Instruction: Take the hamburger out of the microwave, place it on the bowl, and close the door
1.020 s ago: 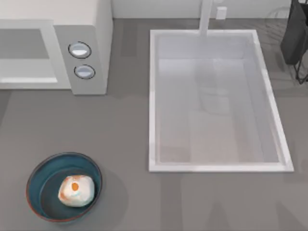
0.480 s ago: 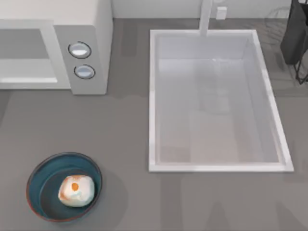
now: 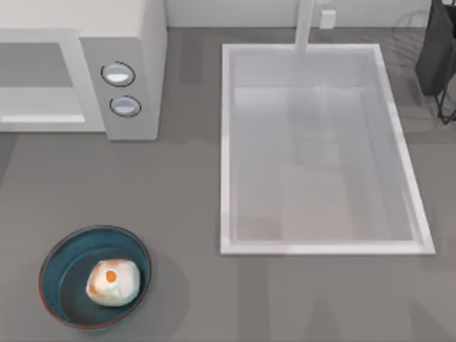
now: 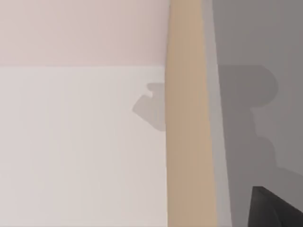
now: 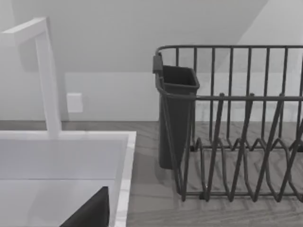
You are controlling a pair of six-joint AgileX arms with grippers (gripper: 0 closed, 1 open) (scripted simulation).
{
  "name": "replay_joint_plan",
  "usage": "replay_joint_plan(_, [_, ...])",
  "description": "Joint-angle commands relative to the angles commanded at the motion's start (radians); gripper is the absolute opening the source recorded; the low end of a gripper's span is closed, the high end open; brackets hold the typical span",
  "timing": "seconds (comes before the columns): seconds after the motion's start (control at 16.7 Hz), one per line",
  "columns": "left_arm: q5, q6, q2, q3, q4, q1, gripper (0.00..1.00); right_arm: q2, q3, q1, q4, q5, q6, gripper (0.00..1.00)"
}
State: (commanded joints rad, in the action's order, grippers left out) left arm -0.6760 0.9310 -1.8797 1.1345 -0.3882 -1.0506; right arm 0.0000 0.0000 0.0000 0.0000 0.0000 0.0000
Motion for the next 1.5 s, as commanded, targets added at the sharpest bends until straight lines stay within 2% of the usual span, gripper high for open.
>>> replay_joint_plan(0.24, [0.018,-0.041,0.067,-0.073,0.040,0.037,0.00,0.000,0.000,0.000,0.000,0.000,0.000,1.00])
replay_joint_plan(0.66, [0.080,-0.181,0.297,-0.371,0.178,0.163,0.00,0.000,0.000,0.000,0.000,0.000,0.000,1.00])
replay_joint_plan(1.08, [0.093,-0.206,0.324,-0.402,0.192,0.182,0.00,0.000,0.000,0.000,0.000,0.000,0.000,1.00])
replay_joint_plan(1.5, [0.242,-0.453,0.597,-0.643,0.281,0.446,0.00,0.000,0.000,0.000,0.000,0.000,0.000,1.00])
